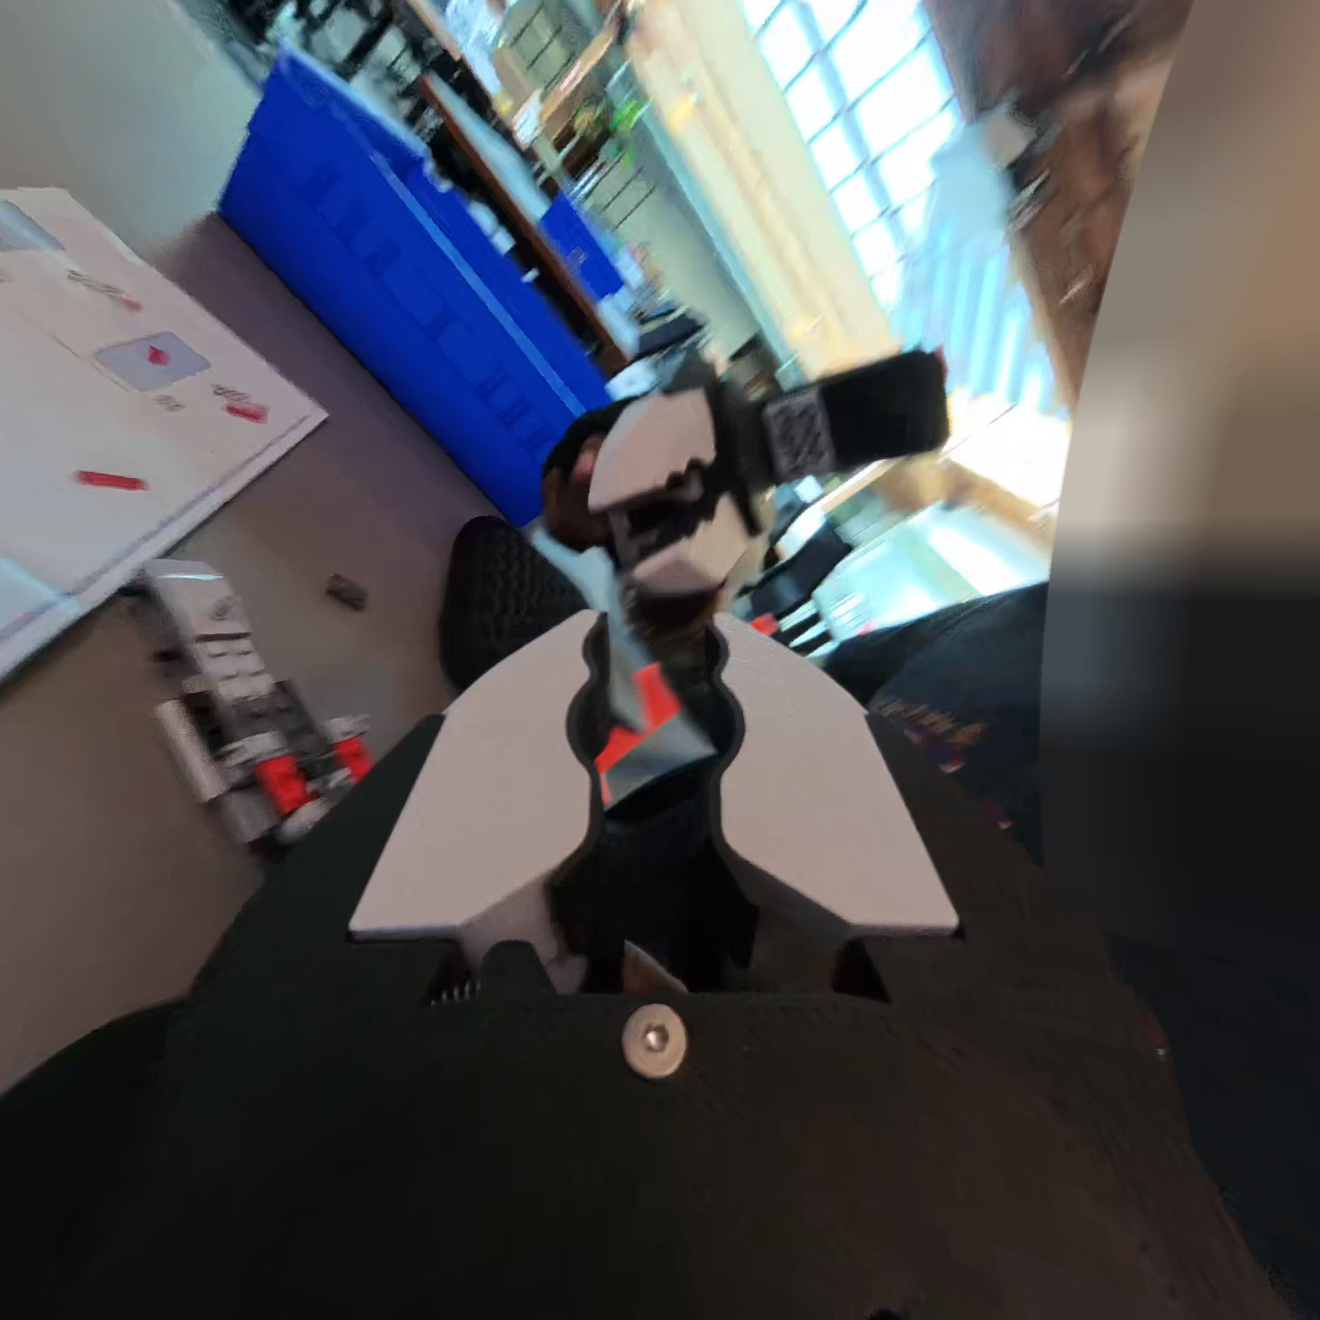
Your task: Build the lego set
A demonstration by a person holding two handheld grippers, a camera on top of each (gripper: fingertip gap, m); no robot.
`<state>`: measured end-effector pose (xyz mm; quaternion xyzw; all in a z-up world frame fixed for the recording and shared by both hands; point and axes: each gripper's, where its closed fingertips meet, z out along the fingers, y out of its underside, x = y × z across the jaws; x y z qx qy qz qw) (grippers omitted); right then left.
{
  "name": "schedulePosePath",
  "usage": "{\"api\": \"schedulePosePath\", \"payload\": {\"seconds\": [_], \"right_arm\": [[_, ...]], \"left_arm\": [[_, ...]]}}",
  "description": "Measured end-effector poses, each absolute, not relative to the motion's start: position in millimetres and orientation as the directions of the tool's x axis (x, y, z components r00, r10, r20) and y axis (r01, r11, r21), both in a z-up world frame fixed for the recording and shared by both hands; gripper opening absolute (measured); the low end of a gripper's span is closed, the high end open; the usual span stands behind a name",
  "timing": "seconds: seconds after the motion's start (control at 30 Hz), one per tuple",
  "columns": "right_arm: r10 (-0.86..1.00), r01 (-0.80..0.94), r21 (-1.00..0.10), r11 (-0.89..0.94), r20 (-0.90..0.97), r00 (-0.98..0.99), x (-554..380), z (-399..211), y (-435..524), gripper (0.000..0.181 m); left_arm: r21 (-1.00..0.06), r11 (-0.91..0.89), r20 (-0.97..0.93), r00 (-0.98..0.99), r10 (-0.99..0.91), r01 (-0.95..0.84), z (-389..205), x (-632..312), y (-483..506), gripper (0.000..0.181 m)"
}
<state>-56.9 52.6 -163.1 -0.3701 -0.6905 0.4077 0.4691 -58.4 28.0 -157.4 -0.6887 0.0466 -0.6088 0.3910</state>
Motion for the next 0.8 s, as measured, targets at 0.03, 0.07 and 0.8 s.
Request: {"api": "schedulePosePath", "payload": {"seconds": [0.03,0.07,0.8], "right_arm": [[0.919,0.176,-0.922,0.344,0.291,-0.267,-54,-169,60,0.016],[0.940,0.232,-0.928,0.291,0.231,-0.253,-51,-177,66,0.016],[0.960,0.640,-0.759,0.118,-0.078,-0.270,-34,-280,76,0.016]], "left_arm": [[-0.659,-0.677,0.750,0.353,-0.559,0.329,-169,-63,26,0.035],[-0.715,-0.664,0.671,0.477,-0.567,0.218,-185,-69,24,0.045],[-0.632,-0.721,0.420,0.656,-0.627,-0.285,-267,-49,-4,0.039]]}}
